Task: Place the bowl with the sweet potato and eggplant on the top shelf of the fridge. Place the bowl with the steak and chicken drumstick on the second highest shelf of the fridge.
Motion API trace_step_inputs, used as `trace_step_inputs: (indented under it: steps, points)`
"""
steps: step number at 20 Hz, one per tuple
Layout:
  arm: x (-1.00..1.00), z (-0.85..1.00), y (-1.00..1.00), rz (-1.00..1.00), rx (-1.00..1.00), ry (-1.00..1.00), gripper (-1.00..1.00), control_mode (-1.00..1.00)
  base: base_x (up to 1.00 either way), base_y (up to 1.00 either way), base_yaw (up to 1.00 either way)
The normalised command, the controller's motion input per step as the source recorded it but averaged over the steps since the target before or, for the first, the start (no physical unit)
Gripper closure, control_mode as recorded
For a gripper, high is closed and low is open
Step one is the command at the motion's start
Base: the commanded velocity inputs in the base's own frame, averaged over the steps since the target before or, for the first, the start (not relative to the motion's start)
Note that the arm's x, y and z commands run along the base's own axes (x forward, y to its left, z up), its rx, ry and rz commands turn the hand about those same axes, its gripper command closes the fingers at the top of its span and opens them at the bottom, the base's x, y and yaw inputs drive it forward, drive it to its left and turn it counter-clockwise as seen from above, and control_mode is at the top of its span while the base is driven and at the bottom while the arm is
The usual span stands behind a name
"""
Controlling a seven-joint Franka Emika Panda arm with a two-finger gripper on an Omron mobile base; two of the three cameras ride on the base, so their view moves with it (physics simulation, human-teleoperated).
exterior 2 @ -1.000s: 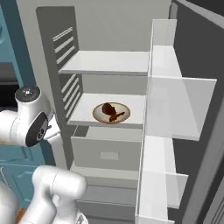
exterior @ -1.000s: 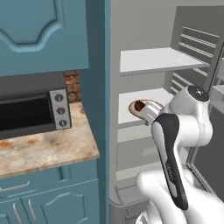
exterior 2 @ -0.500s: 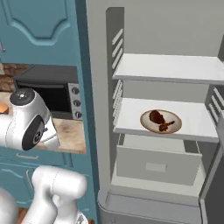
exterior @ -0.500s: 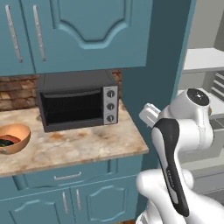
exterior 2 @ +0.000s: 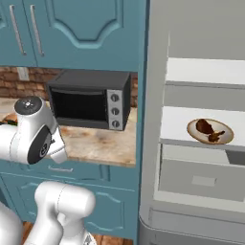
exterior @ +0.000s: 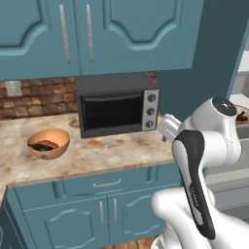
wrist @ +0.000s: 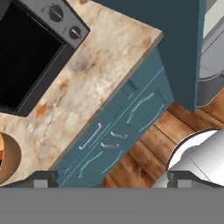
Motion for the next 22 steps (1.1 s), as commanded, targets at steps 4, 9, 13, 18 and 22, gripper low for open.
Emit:
trace_step_inputs:
  steps: [4, 9, 13, 18, 22]
  points:
    - [0.0, 0.0, 0.0, 0.0, 0.0, 0.0, -1.0, 1.0, 0.48, 1.0, 0.0]
    - [0.0, 0.0, 0.0, 0.0, 0.0, 0.0, -1.0, 1.0, 0.8, 0.97, 0.03]
    - [0.0, 0.0, 0.0, 0.0, 0.0, 0.0, -1.0, 1.0, 0.83, 0.36, 0.08]
    - [0.0, -0.26, 0.0, 0.02, -0.01, 0.01, -1.0, -1.0, 0.31, 0.16, 0.03]
    - [0.2, -1.0, -0.01, 0.14, 0.0, 0.11, -1.0, -1.0, 0.0, 0.0, 0.0]
